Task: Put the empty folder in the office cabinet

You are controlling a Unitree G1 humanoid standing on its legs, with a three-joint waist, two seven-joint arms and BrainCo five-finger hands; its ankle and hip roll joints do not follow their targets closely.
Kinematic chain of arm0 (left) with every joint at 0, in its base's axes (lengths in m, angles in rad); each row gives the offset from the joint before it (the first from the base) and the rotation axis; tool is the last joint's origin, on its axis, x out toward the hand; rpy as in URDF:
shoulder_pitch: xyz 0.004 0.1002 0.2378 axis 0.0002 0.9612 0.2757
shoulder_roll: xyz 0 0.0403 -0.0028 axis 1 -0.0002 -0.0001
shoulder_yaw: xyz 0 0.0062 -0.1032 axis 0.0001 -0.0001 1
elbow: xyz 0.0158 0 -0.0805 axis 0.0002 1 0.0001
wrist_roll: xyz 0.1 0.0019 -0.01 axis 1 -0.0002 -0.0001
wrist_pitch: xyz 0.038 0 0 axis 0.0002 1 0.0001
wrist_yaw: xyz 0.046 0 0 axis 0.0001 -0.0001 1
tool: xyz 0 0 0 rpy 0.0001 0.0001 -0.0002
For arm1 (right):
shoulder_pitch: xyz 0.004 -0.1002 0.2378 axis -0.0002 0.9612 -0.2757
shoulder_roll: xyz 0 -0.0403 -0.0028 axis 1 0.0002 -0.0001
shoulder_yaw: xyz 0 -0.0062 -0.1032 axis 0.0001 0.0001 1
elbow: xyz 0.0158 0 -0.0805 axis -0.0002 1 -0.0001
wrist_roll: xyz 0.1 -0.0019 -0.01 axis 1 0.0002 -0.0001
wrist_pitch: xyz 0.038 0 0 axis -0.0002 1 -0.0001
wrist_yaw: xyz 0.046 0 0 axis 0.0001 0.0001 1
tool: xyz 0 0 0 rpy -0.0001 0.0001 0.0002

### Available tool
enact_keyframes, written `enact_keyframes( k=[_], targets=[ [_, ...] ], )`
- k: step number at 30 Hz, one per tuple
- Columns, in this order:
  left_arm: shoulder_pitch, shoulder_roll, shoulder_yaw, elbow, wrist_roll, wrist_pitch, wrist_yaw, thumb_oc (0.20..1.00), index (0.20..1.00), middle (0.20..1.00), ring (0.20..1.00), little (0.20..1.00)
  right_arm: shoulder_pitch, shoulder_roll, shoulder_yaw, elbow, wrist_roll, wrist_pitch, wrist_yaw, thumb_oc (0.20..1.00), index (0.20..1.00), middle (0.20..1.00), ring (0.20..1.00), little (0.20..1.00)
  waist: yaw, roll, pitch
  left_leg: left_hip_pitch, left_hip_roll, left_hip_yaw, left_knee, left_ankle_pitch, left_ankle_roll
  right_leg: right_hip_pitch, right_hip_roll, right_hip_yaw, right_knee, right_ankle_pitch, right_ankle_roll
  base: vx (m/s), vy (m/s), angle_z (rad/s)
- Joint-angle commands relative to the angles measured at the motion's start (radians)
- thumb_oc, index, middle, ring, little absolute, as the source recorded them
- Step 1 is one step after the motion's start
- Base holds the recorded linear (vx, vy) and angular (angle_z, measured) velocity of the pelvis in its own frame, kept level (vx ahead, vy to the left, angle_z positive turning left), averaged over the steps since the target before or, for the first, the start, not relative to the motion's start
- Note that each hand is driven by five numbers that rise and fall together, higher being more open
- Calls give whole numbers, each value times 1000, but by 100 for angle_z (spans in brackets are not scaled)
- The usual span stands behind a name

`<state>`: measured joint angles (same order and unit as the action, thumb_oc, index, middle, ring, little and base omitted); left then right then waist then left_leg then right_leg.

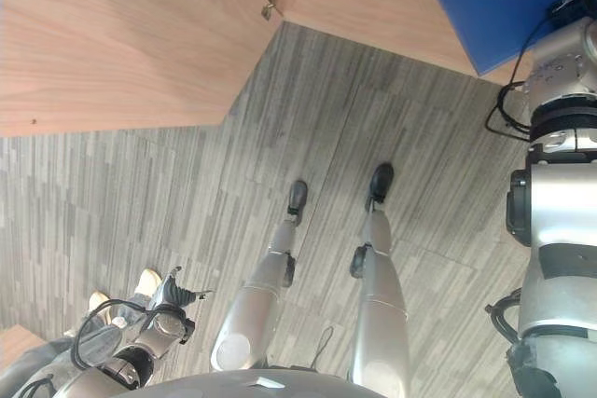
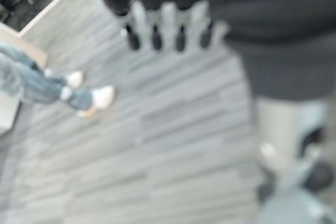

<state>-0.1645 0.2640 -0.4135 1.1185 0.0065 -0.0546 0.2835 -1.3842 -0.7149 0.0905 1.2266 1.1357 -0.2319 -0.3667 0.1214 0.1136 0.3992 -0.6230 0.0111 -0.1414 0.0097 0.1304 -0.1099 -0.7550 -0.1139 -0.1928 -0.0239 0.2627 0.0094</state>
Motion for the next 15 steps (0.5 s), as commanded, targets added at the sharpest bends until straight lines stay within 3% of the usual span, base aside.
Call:
enact_keyframes(
  k=[1, 7, 15],
  targets=[
    [35, 68, -37, 21, -9, 15, 38, 1000, 1000, 1000, 1000, 1000, -50, -12, -11, -11, 79, -111, -33, 200, 200, 200, 200, 200, 7, 5, -39, -13, 16, 24, 177, -239, 26, -40, -45, 98, 115, -156, 119, 7, -14, 7],
    [51, 79, -43, -11, 5, 9, 61, 1000, 1000, 1000, 1000, 1000, -94, -70, -74, 60, 159, -113, -79, 200, 200, 200, 200, 200, 36, 25, -112, 4, 43, 3, 115, -226, 3, -82, -61, 86, 164, -196, 119, 19, -15, 7],
    [77, 82, -57, 17, 12, 9, 58, 1000, 1000, 1000, 1000, 1000, -157, -150, -25, 88, 161, -97, -91, 200, 200, 200, 200, 200, 48, 42, -103, 48, 72, -3, 76, -215, -20, -110, -68, 67, 260, -259, 110, 19, -59, 7]
  ],
)
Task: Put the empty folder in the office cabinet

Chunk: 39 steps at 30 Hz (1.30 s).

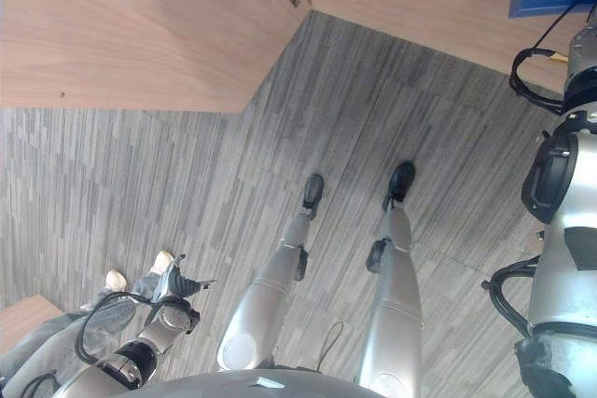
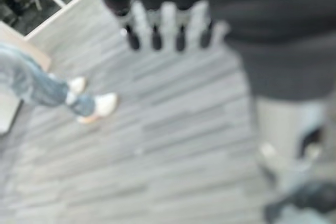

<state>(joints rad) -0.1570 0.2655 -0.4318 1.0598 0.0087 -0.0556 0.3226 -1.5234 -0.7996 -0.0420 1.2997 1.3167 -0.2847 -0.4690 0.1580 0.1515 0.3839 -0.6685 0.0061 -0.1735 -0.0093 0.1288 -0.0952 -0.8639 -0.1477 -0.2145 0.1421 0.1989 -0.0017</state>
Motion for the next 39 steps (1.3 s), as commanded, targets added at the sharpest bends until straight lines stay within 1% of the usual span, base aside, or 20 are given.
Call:
enact_keyframes(
  k=[1, 2, 4, 8, 11, 14, 18, 22, 27, 31, 35, 39],
  targets=[
    [71, 80, -41, 77, 10, 9, 19, 1000, 1000, 1000, 1000, 1000, -28, -74, 120, 21, -25, -40, 10, 200, 200, 200, 200, 200, 13, 7, -87, 101, 80, 27, 88, -211, -37, -5, -36, 86, 106, -201, 122, 33, -18, 6],
    [62, 105, -30, 92, 7, 5, 12, 1000, 1000, 1000, 1000, 1000, -43, -92, 143, 23, -44, -33, 8, 200, 200, 200, 200, 200, 9, 13, -83, 116, 86, 28, 71, -204, -43, -12, -36, 86, 125, -211, 122, 33, -19, 7],
    [46, 113, -36, 99, 9, -3, 10, 1000, 1000, 1000, 1000, 1000, -64, -95, 165, 36, -63, -22, 3, 200, 200, 200, 200, 200, 4, 16, -78, 133, 94, 29, 42, -192, -50, -24, -39, 86, 141, -219, 124, 48, -6, 5],
    [30, 113, -40, 110, 6, -7, 12, 1000, 1000, 1000, 1000, 1000, -99, -99, 204, 49, -91, -12, -8, 200, 200, 200, 200, 200, 0, 21, -70, 157, 108, 30, -15, -162, -63, -44, -40, 89, 156, -228, 126, 46, -15, 1],
    [23, 116, -29, 122, -5, -12, 13, 1000, 1000, 1000, 1000, 1000, -128, -99, 237, 56, -110, 1, -15, 200, 200, 200, 200, 200, 1, 28, -69, 178, 117, 31, -78, -129, -80, -60, -35, 89, 158, -230, 127, 54, -19, -2],
    [14, 119, -20, 136, -17, -20, 14, 1000, 1000, 1000, 1000, 1000, -152, -102, 278, 67, -138, 22, -17, 200, 200, 200, 200, 200, -5, 27, -71, 166, 115, 32, -78, -130, -96, -79, -34, 91, 159, -228, 127, 37, -25, 0],
    [9, 123, -12, 144, -23, -24, 13, 1000, 1000, 1000, 1000, 1000, -163, -98, 297, 69, -145, 28, -13, 200, 200, 200, 200, 200, -4, 29, -76, 160, 113, 31, -78, -130, -103, -97, -29, 94, 167, -227, 127, 15, -10, 2],
    [12, 118, -2, 153, -30, -24, 13, 1000, 1000, 1000, 1000, 1000, -174, -96, 315, 81, -147, 48, -1, 200, 200, 200, 200, 200, -4, 28, -81, 151, 111, 29, -78, -130, -107, -119, -29, 94, 187, -230, 125, 14, -34, 3],
    [20, 117, 10, 164, -31, -22, 7, 1000, 1000, 1000, 1000, 1000, -178, -91, 344, 83, -158, 64, 24, 200, 200, 200, 200, 200, -4, 19, -83, 152, 115, 34, -78, -132, -109, -139, -26, 97, 207, -229, 123, 5, -16, 4],
    [21, 118, 15, 173, -31, -19, 4, 1000, 1000, 1000, 1000, 1000, -182, -89, 351, 85, -157, 59, 30, 200, 200, 200, 200, 200, -5, 18, -84, 154, 116, 36, -78, -131, -112, -140, -23, 99, 209, -229, 124, 0, 0, 0],
    [21, 122, 18, 181, -36, -20, 8, 1000, 1000, 1000, 1000, 1000, -205, -93, 341, 92, -135, 40, 14, 200, 200, 200, 200, 200, -6, 22, -86, 158, 116, 32, -78, -124, -119, -137, -24, 98, 209, -227, 127, 0, -8, 0],
    [19, 123, 20, 184, -40, -21, 8, 1000, 1000, 1000, 1000, 1000, -226, -93, 358, 81, -140, 42, 7, 200, 200, 200, 200, 200, -7, 21, -88, 155, 116, 33, -78, -120, -124, -140, -24, 99, 216, -230, 127, 0, 0, 0]
  ],
)
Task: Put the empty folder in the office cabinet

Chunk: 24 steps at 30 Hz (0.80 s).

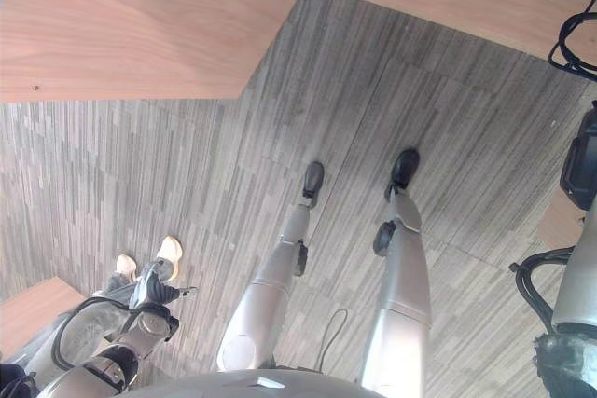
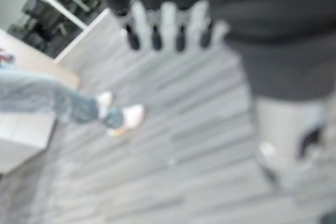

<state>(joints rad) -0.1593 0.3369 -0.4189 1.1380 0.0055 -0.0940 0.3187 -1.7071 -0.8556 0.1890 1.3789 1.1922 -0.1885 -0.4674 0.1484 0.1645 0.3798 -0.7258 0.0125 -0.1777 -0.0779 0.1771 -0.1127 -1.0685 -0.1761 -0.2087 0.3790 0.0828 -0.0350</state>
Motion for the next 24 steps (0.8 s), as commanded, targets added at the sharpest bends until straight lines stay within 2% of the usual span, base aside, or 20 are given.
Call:
enact_keyframes(
  k=[1, 6, 13, 24],
  targets=[
    [-58, 44, -26, 106, -25, 33, 10, 1000, 1000, 1000, 1000, 1000, -54, 17, 147, -27, -14, -63, 19, 200, 200, 200, 200, 200, -13, 0, -89, 212, 114, 42, -9, -171, -109, 62, 7, 94, -16, -117, 161, 0, 0, 0],
    [-44, 32, -14, 111, -23, 40, 16, 1000, 1000, 1000, 1000, 1000, -67, 14, 96, -29, 66, -109, -5, 200, 200, 200, 200, 200, -11, 13, -84, 208, 114, 42, -9, -175, -111, 56, 8, 97, -11, -122, 164, 13, 4, 0],
    [-13, 25, -13, 108, -17, 44, 8, 1000, 1000, 1000, 1000, 1000, -105, -11, 101, -34, 103, -111, -25, 200, 200, 200, 200, 200, -5, 22, -88, 217, 108, 42, -9, -173, -115, 60, 5, 97, 2, -131, 163, 5, 2, 0],
    [-35, 9, -27, 105, -10, 42, 33, 1000, 1000, 1000, 1000, 1000, -98, 11, 84, -58, 92, -136, -86, 200, 200, 200, 200, 200, -4, 26, -82, 222, 104, 41, -9, -179, -108, 54, -1, 106, 25, -140, 166, 7, 4, 0]
  ],
)
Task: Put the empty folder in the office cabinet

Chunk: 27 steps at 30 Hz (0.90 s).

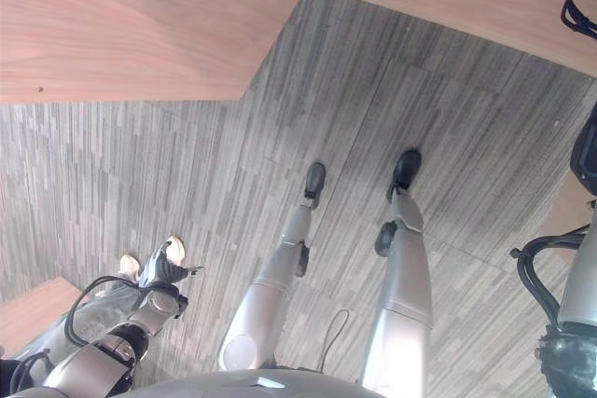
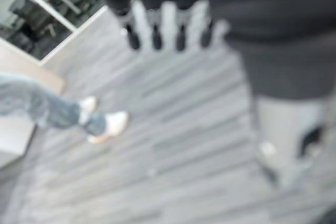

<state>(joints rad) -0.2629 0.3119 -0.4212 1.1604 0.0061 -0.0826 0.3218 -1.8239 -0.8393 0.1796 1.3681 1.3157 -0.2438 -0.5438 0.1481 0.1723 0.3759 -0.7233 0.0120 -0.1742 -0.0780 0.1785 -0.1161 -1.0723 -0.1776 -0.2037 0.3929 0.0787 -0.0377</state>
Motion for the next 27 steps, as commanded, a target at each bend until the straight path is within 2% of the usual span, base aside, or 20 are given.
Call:
enact_keyframes(
  k=[1, 16, 17, 18, 27],
  targets=[
    [65, 32, -24, 84, -11, 30, 31, 1000, 1000, 1000, 1000, 1000, 24, -3, 89, -52, -34, -80, -12, 200, 200, 200, 200, 200, -5, 18, -77, 219, 103, 38, -9, -181, -104, 57, -1, 102, 13, -135, 169, 0, 0, 0],
    [64, 40, -12, 90, -11, 31, 37, 1000, 1000, 1000, 1000, 1000, 25, 10, 97, -51, -25, -76, 17, 200, 200, 200, 200, 200, -7, 6, -75, 222, 94, 41, -9, -197, -96, 53, -3, 116, 21, -129, 170, 1, 2, 0],
    [68, 39, -11, 89, -11, 33, 36, 1000, 1000, 1000, 1000, 1000, 26, 10, 94, -51, -22, -74, 20, 285, 285, 285, 285, 285, -6, 6, -76, 224, 94, 41, -9, -198, -95, 52, -3, 118, 20, -128, 171, 0, 0, 0],
    [66, 41, -9, 87, -13, 33, 35, 1000, 1000, 1000, 1000, 1000, 27, 9, 95, -50, -20, -72, 24, 1000, 1000, 1000, 1000, 1000, -7, 4, -76, 224, 94, 42, -9, -198, -95, 52, -2, 120, 18, -127, 171, 0, 0, 0],
    [73, 48, -1, 81, -12, 36, 24, 1000, 1000, 1000, 1000, 1000, 32, -4, 118, -23, -37, -33, 52, 1000, 1000, 1000, 1000, 1000, -9, 1, -75, 234, 98, 45, -9, -202, -97, 56, 3, 125, 17, -128, 170, 0, 0, 0]
  ],
)
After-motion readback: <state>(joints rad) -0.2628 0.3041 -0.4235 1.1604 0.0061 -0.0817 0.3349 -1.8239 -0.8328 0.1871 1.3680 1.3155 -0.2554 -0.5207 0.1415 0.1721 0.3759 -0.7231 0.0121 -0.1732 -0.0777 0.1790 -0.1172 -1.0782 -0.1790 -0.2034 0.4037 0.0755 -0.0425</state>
